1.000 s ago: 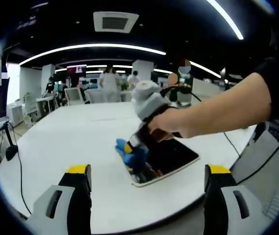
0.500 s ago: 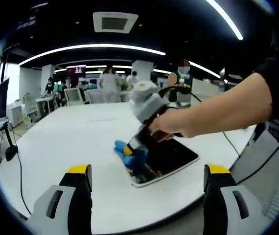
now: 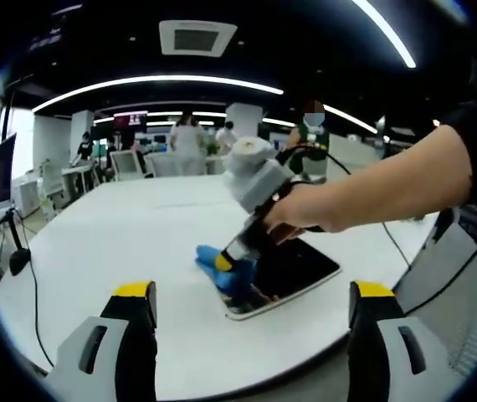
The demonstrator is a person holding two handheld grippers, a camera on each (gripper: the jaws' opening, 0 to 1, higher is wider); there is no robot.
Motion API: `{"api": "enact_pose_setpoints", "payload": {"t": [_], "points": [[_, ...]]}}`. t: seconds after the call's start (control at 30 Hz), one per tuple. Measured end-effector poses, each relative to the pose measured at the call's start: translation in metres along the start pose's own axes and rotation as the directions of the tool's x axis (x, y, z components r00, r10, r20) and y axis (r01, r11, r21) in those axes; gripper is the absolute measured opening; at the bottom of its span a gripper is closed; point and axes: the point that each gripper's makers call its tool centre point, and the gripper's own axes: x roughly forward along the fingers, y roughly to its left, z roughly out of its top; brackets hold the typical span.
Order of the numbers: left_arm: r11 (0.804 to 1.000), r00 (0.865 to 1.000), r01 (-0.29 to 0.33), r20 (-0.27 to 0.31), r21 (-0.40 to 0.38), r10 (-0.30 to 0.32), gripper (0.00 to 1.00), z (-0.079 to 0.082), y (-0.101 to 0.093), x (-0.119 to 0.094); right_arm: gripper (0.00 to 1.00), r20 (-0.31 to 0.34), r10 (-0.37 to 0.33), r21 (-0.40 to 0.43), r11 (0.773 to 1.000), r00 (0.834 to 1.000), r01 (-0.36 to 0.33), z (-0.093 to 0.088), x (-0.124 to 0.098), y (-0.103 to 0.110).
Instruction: Wipe the mirror surface with the cleaning cloth until all visible marks leave the cleaned area.
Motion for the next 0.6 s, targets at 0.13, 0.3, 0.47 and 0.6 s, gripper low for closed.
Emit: {"api": "enact_pose_setpoints", "payload": {"t": [0.13, 0.3, 0.47, 0.6], "points": [[1.000, 1.000, -0.001, -0.001, -0.001, 0.001, 0.96, -0.0003, 0.0003, 0.0008, 0.05, 0.009, -0.007, -0.006, 1.000, 1.000, 0.007, -0.0001, 0.0005, -0.0011], [1.000, 1.000, -0.003, -0.004, -0.002, 0.003, 0.96, -0.0006, 0.0009, 0.0012, 0.05, 0.011, -0.001, -0.009, 1.000, 1.000, 0.001, -0.0035, -0.0012, 0.0021], [1.000, 1.000, -0.008, 0.000, -0.001, 0.008, 0.97, 0.0002, 0.0015, 0.0003, 0.05, 0.010, -0.004, -0.027, 1.000, 1.000, 0.004, -0.0060, -0.0028, 0.0056], [1.000, 1.000, -0.005, 0.000, -0.003, 0.005, 0.97, 0.0002, 0.0011, -0.0001, 0.05, 0.008, -0.008, -0.053, 0.999, 1.000, 0.008, -0.0062, -0.0029, 0.0064]]}}
